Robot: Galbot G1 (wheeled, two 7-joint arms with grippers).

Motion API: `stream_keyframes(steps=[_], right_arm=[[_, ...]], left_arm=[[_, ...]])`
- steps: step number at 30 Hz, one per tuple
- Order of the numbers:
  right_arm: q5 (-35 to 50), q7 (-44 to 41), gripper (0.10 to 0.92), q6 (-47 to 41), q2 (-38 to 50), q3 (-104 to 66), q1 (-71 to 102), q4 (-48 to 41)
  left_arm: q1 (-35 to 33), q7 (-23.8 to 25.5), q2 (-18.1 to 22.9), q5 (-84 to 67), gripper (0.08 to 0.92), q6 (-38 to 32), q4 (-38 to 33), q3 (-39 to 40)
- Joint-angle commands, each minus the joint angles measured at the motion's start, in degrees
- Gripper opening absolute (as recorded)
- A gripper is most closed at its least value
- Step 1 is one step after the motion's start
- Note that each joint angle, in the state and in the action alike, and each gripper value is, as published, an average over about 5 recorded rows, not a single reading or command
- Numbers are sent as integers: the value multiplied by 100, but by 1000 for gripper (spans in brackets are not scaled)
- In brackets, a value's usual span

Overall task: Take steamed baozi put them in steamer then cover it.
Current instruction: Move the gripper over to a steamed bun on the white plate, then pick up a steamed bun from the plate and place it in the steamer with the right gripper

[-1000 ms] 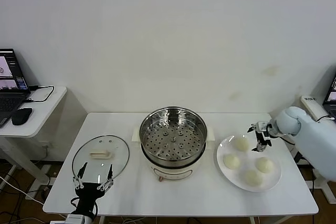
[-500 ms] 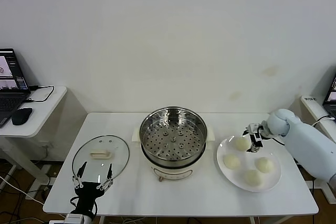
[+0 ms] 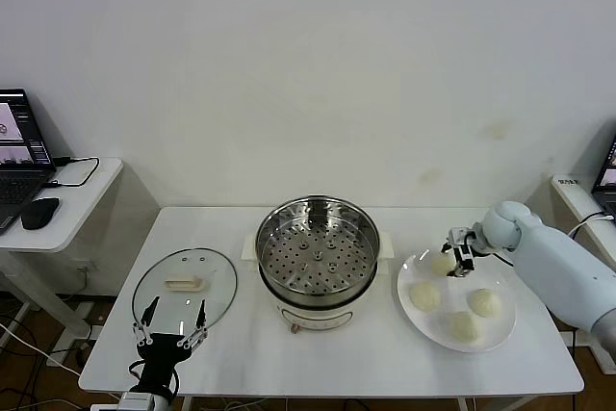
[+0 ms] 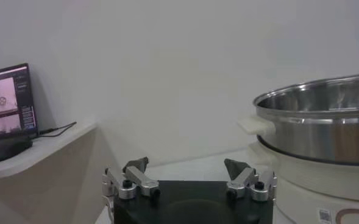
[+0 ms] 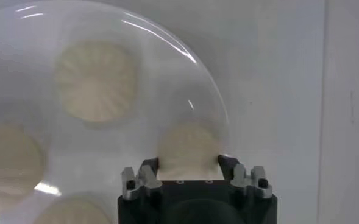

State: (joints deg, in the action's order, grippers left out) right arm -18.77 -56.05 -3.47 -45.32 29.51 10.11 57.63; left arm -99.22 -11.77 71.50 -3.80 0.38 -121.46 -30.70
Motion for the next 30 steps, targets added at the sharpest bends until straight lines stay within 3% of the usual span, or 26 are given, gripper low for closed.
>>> stream_keyframes(steps=[1, 9, 18, 24, 30], right_arm=[[6, -1, 504, 3, 29, 5, -12, 51], [676, -53, 490, -92, 826, 556, -670, 1069], [2006, -95, 496, -216, 1598, 1848, -2717, 2092], [2847, 11, 501, -161, 1172, 3144, -4471, 2342], [3434, 251, 501, 16, 169, 3880, -5170, 2473]], left_arm=[[-13, -1, -2, -2, 823, -19, -21, 1], [2, 11, -50, -18, 823, -22, -37, 13], [67, 16, -150, -122, 823, -22, -43, 66], [79, 17, -218, -199, 823, -25, -85, 56], [98, 27, -251, -303, 823, -29, -121, 5]])
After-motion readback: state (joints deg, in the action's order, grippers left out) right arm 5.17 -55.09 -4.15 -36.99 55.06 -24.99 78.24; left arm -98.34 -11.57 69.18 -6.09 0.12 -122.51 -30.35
